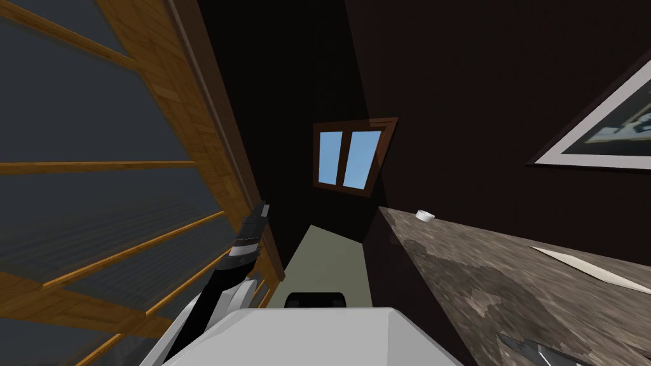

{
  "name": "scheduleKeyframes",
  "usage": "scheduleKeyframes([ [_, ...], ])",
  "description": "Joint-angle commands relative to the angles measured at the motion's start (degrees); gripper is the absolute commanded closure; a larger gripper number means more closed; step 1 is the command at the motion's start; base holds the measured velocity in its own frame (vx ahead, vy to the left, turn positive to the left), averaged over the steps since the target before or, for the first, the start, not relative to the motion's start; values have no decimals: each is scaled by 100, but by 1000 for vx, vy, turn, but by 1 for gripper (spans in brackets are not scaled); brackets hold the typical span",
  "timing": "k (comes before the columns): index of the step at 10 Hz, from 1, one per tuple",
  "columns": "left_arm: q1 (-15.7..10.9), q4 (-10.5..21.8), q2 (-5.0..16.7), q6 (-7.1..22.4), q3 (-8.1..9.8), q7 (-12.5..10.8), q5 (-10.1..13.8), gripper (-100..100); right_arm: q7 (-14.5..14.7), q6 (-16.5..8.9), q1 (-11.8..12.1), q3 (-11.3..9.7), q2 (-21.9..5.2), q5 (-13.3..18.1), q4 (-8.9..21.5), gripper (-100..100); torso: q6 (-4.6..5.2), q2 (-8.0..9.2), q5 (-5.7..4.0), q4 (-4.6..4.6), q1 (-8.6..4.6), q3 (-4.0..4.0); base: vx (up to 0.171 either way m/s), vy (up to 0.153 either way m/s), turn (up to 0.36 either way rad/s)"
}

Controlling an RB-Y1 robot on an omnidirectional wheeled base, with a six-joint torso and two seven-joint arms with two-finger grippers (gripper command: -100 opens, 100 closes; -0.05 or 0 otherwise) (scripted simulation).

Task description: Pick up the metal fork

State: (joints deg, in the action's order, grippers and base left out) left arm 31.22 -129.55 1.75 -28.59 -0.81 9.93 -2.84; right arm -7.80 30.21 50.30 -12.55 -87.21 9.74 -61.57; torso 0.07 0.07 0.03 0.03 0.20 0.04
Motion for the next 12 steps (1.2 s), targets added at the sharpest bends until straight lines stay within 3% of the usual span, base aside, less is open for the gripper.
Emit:
scheduleKeyframes([
  [1,0,0,0,0,0,0,0,0,-53,75,-117,-55,68,265,274,-100,0,0,0,0,0,0,0,16,-13],
  [2,0,0,0,0,0,0,0,0,-298,347,-334,-22,322,445,461,-100,1,-1,-1,0,-6,0,-4,31,124],
  [4,0,0,0,0,0,0,0,0,-298,362,-334,-22,358,751,745,-100,0,-1,-1,0,-2,-1,-2,26,35],
  [5,0,0,0,0,0,0,0,0,-542,650,-551,11,626,930,951,-100,2,-1,-1,0,-6,0,-1,35,118],
  [7,0,0,0,0,0,0,0,0,-542,650,-551,11,647,1238,1216,-100,0,-1,-1,0,-2,-1,-2,24,39],
  [8,0,0,0,0,0,0,0,0,-786,937,-767,43,937,1448,1471,-100,1,-1,-1,0,-7,0,-5,30,153],
  [9,-1,0,0,0,0,0,0,0,-786,937,-767,43,937,1627,1653,-100,-4,-1,-3,0,-4,-1,-1,35,71],
  [11,0,0,0,0,0,0,0,0,-786,937,-767,43,937,1724,1687,-100,2,-1,-1,0,-5,-1,2,11,-21],
  [12,0,0,0,0,0,0,0,0,-1031,1173,-984,76,1202,1971,1887,-100,0,-2,-2,0,-11,-1,-2,24,157],
])
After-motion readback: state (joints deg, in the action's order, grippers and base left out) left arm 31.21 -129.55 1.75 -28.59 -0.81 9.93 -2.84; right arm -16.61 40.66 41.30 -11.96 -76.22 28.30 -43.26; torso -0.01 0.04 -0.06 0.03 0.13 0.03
